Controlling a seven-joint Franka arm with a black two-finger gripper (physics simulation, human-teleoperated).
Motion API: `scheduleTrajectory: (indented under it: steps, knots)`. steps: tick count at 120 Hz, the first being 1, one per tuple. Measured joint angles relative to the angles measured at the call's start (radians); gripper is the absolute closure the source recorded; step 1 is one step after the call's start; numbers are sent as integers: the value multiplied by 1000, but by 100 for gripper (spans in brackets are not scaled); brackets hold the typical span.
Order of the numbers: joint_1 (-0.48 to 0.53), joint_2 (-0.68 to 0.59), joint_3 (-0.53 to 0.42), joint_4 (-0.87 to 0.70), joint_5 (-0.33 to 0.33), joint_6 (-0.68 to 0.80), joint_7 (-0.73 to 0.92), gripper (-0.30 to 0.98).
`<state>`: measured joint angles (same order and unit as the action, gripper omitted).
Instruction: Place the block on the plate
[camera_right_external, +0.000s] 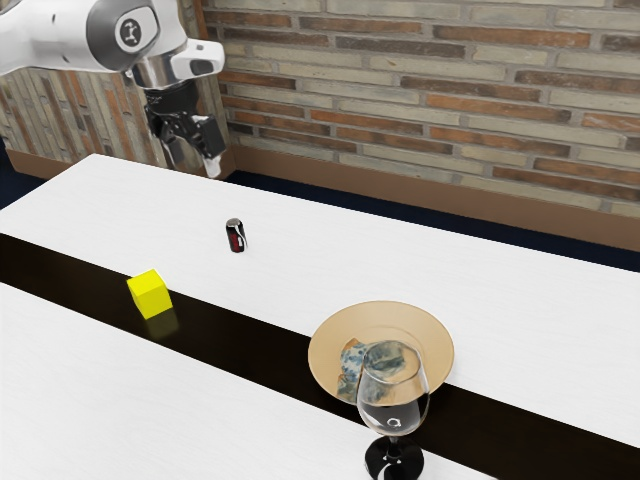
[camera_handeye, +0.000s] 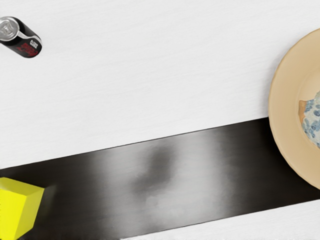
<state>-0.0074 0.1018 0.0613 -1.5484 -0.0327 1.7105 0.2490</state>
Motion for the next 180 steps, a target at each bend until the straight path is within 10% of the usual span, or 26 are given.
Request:
scheduleTrajectory:
  steps: [64, 180]
  knots:
    - [21, -2, 157, -159, 23, -38, 60, 0]
    - [170, 290, 155, -302, -16, 486, 565, 0]
